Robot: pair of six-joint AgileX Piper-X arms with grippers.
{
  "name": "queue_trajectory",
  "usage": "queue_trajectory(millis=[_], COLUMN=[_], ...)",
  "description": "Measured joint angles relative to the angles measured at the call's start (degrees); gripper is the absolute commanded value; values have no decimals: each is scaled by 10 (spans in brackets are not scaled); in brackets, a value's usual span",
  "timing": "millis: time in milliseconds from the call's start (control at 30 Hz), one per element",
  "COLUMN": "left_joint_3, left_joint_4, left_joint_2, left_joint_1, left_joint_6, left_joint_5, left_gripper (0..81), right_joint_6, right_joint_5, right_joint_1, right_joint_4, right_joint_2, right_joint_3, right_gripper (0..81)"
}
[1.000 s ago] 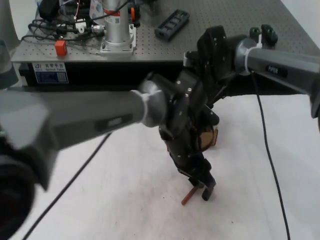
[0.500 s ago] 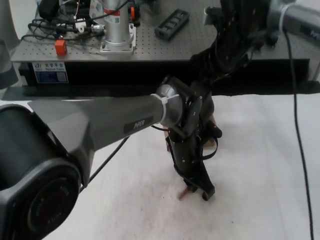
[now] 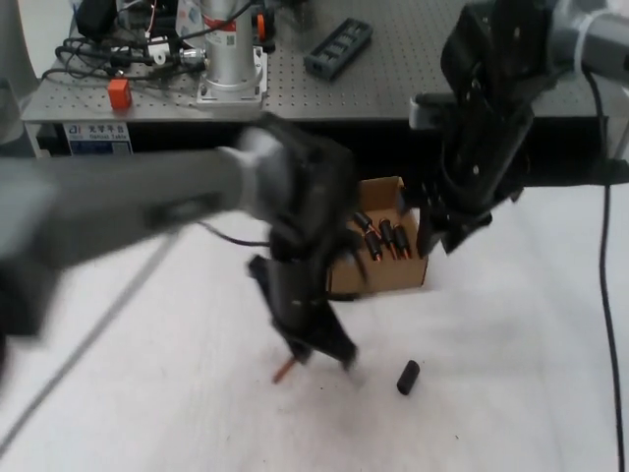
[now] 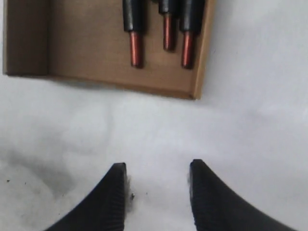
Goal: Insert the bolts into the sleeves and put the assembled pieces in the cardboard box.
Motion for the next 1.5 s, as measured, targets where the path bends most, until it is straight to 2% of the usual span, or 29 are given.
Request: queue_trajectory(millis=[167,233,333,367,467,533,1067,1133,1200,1267,1300,1333,1500], left_joint_3=[153,211,301,310,333,337,337,337,337,337,337,337,337], left_joint_4=[-77,-107,-140,-141,-144,-145,-136,-136,-136,-136,-136,-136,-136], left_joint_2=[-176,-258,-312,-328,-381,-393,-394,-394,-394,-394,-394,-394,-394], left_joint_1=[57,69,71,71,71,71,71,71,71,71,71,71,71], left_joint_6=[-30,-42,-46,-46,-46,-46,-46,-46,-46,-46,-46,-46,-46], left_joint_5=[-4,-4,-4,0,0,3,7,7,7,7,7,7,22], left_gripper=[6,6,6,6,6,6,6,6,6,6,6,6,6], right_joint_6=[45,87,167,204,245,264,273,274,274,274,270,265,224], right_joint_5=[-1,-1,-3,-3,-3,-1,10,10,12,15,18,18,16], right_joint_1=[21,50,77,88,95,95,95,95,95,95,95,95,95], right_joint_4=[-20,-50,-96,-131,-172,-183,-181,-181,-182,-182,-182,-181,-179], right_joint_2=[-31,-35,-35,-35,-35,-35,3,5,5,5,5,5,6], right_joint_3=[84,135,179,198,214,217,217,217,217,217,217,217,217], right_gripper=[317,369,426,419,386,378,372,315,197,45,20,43,43])
